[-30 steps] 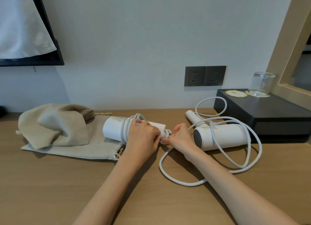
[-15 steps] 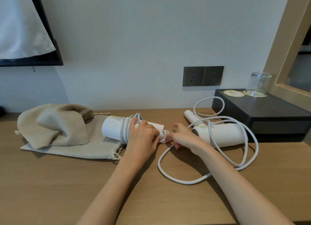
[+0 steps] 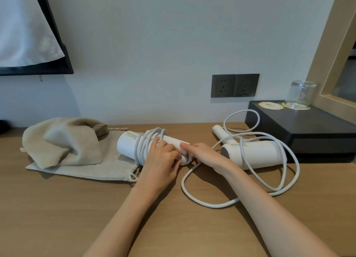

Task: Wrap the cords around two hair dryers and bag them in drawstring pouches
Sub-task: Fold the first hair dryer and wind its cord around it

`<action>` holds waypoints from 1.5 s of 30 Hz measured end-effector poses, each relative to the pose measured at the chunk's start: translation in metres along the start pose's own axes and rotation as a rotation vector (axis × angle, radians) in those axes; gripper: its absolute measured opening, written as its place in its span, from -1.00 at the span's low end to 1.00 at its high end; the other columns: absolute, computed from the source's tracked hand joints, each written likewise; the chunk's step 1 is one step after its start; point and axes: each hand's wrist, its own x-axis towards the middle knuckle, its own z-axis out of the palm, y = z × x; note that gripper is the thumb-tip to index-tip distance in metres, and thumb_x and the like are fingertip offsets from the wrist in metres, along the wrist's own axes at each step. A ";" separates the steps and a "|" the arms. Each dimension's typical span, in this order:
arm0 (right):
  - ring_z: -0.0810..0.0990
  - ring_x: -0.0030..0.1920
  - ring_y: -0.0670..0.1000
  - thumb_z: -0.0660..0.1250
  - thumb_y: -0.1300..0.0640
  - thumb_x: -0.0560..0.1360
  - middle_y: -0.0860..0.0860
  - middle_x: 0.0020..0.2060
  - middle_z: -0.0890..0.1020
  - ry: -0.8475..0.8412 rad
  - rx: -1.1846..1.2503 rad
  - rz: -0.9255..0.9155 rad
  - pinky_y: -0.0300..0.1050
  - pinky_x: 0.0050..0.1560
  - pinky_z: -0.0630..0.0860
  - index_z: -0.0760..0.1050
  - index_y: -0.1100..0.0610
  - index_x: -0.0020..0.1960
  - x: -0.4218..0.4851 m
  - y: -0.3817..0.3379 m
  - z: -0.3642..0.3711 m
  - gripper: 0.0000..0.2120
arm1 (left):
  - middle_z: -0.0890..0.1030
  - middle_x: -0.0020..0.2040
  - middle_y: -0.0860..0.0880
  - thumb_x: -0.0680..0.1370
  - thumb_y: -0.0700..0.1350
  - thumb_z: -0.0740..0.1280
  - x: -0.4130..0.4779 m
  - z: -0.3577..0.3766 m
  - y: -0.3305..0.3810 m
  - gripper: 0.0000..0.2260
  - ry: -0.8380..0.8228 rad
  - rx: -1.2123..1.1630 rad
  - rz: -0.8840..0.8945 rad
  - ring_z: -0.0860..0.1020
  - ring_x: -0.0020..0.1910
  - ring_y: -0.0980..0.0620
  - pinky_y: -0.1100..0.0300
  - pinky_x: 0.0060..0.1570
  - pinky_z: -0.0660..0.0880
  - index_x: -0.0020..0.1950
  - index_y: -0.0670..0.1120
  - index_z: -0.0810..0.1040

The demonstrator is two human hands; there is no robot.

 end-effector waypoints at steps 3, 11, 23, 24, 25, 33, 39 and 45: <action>0.50 -0.20 0.00 0.18 -0.23 0.54 0.01 -0.29 0.55 0.059 0.025 -0.005 -0.17 -0.19 0.34 0.49 0.08 -0.26 -0.001 0.001 0.002 -0.58 | 0.64 -0.21 0.03 0.35 -0.20 0.52 -0.003 -0.002 -0.005 -0.89 0.029 -0.026 -0.005 0.54 -0.16 -0.01 0.05 0.25 0.29 -0.17 -0.07 0.65; 0.44 -0.33 -0.09 0.25 -0.22 0.51 -0.03 -0.41 0.49 0.191 -0.002 -0.076 -0.24 -0.25 0.32 0.45 0.07 -0.36 -0.006 -0.001 0.004 -0.57 | 0.67 -0.18 0.02 0.34 -0.18 0.54 -0.008 -0.009 -0.004 -0.84 0.058 -0.040 -0.040 0.54 -0.16 -0.01 0.05 -0.05 0.48 -0.10 -0.07 0.69; 0.63 -0.05 -0.08 0.48 0.08 0.41 -0.05 -0.09 0.67 0.146 0.227 -0.274 -0.22 -0.02 0.56 0.59 0.02 0.06 -0.011 0.003 0.005 -0.77 | 0.67 -0.05 0.02 0.47 -0.18 0.45 -0.007 -0.015 -0.021 -0.89 0.184 -0.070 -0.027 0.45 0.00 0.08 0.13 -0.01 0.43 -0.01 -0.09 0.66; 0.62 -0.07 -0.09 0.47 0.08 0.42 -0.07 -0.11 0.66 0.182 0.198 -0.294 -0.27 -0.05 0.55 0.58 0.02 0.06 -0.011 0.002 0.007 -0.77 | 0.67 -0.04 0.03 0.46 -0.19 0.45 -0.008 -0.015 -0.022 -0.88 0.198 -0.060 -0.024 0.48 -0.01 0.06 0.10 -0.03 0.45 -0.01 -0.09 0.67; 0.61 -0.09 -0.11 0.46 0.07 0.43 -0.09 -0.12 0.65 0.213 0.158 -0.312 -0.31 -0.09 0.53 0.56 0.03 0.06 -0.010 0.001 0.008 -0.78 | 0.68 -0.04 0.03 0.45 -0.19 0.46 -0.009 -0.016 -0.023 -0.86 0.208 -0.048 -0.023 0.51 -0.03 0.03 0.08 -0.05 0.48 0.00 -0.08 0.68; 0.62 -0.14 -0.16 0.40 0.07 0.49 -0.07 -0.10 0.62 0.252 0.066 -0.401 -0.39 -0.21 0.53 0.42 0.00 0.08 -0.010 0.000 0.015 -0.78 | 0.69 -0.11 0.01 0.45 -0.13 0.45 -0.010 -0.020 -0.014 -0.89 0.247 0.034 -0.107 0.60 -0.06 -0.04 0.17 -0.13 0.48 -0.05 -0.08 0.67; 0.60 -0.16 -0.22 0.55 0.11 0.34 -0.14 -0.17 0.61 0.417 0.089 -0.486 -0.43 -0.13 0.51 0.50 0.05 0.02 -0.010 -0.006 0.021 -0.67 | 0.70 -0.15 0.00 0.49 0.01 0.32 -0.008 -0.025 -0.018 -0.80 0.311 0.011 -0.168 0.64 -0.14 -0.03 0.11 -0.28 0.57 -0.05 -0.05 0.69; 0.58 -0.36 -0.11 0.41 0.13 0.49 -0.08 -0.37 0.59 0.498 0.057 -0.572 -0.25 -0.30 0.54 0.47 0.05 -0.01 -0.009 -0.010 0.028 -0.86 | 0.70 -0.19 0.00 0.43 -0.05 0.45 -0.004 -0.026 -0.019 -0.87 0.425 0.035 -0.231 0.64 -0.20 0.00 0.14 -0.34 0.54 -0.06 -0.04 0.70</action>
